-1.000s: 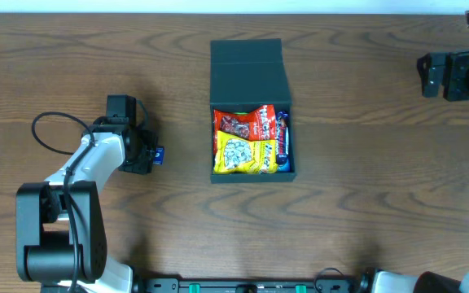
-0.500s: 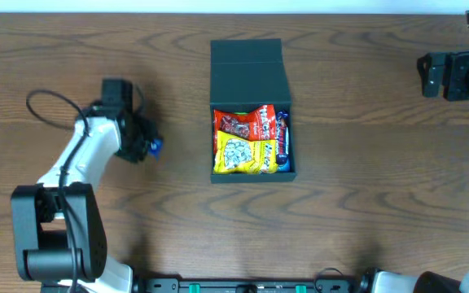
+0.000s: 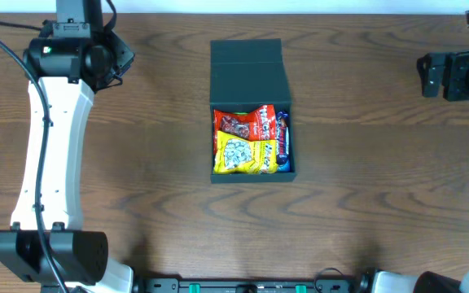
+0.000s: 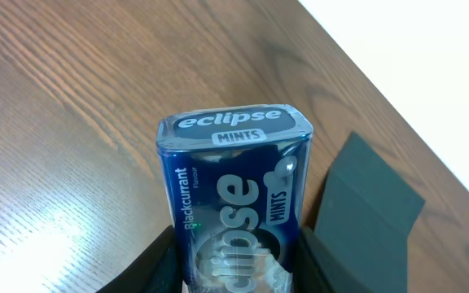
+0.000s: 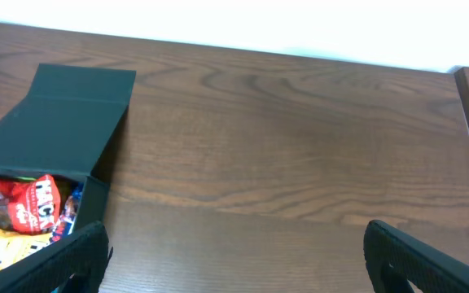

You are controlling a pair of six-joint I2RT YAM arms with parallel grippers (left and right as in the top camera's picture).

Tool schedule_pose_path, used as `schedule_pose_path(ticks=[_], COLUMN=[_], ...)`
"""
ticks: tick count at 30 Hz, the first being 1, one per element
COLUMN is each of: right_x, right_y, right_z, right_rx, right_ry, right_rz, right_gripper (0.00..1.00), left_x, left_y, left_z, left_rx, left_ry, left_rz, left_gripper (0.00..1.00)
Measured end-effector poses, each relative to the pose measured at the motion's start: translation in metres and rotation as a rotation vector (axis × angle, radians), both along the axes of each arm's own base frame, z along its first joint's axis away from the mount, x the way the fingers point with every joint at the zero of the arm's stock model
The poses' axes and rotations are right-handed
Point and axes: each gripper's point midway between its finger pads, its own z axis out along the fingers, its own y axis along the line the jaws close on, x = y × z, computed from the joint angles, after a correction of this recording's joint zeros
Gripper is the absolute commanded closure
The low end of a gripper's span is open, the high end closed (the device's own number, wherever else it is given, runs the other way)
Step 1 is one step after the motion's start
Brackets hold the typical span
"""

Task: Pack container
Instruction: 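Carry the Eclipse tin into the box and lower it, then release the tin and raise left gripper out of the box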

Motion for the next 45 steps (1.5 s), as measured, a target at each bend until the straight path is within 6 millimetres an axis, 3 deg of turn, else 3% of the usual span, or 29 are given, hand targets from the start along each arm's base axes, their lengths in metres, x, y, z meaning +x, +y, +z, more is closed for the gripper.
schedule_pose_path(ticks=[5,10,16,19,22,29,32,43,45], right_x=[0.000,0.000,0.000,0.000,0.000,0.000,-0.001,-0.001,-0.001], right_y=[0.000,0.000,0.000,0.000,0.000,0.000,0.000,0.000,0.000], right_z=[0.000,0.000,0.000,0.000,0.000,0.000,-0.001,-0.001,-0.001], right_rx=[0.000,0.000,0.000,0.000,0.000,0.001,0.001,0.001,0.001], right_ry=[0.000,0.000,0.001,0.001,0.001,0.003,0.003,0.003,0.003], right_rz=[0.000,0.000,0.000,0.000,0.000,0.000,0.000,0.000,0.000], right_gripper=[0.01,0.01,0.01,0.01,0.01,0.01,0.01,0.01,0.01], left_x=[-0.006,-0.014,-0.039,-0.048,-0.056,-0.079,-0.090,-0.102,-0.102], left_y=[-0.040,-0.102,-0.175,-0.205,-0.235,-0.276,-0.287,-0.303,-0.305], left_z=[-0.004,-0.003,-0.010,-0.025,-0.059,-0.137,-0.153,-0.156,-0.156], left_rx=[0.024,0.052,0.091,0.108,0.141,0.182,0.148,0.064,0.060], left_ry=[0.024,0.013,0.021,0.051,0.125,0.321,0.377,0.412,0.408], left_rz=[-0.113,-0.273,-0.459,-0.532,-0.604,-0.724,-0.757,-0.852,-0.863], left_gripper=[0.84,0.84,0.81,0.82,0.82,0.82,0.82,0.77,0.69])
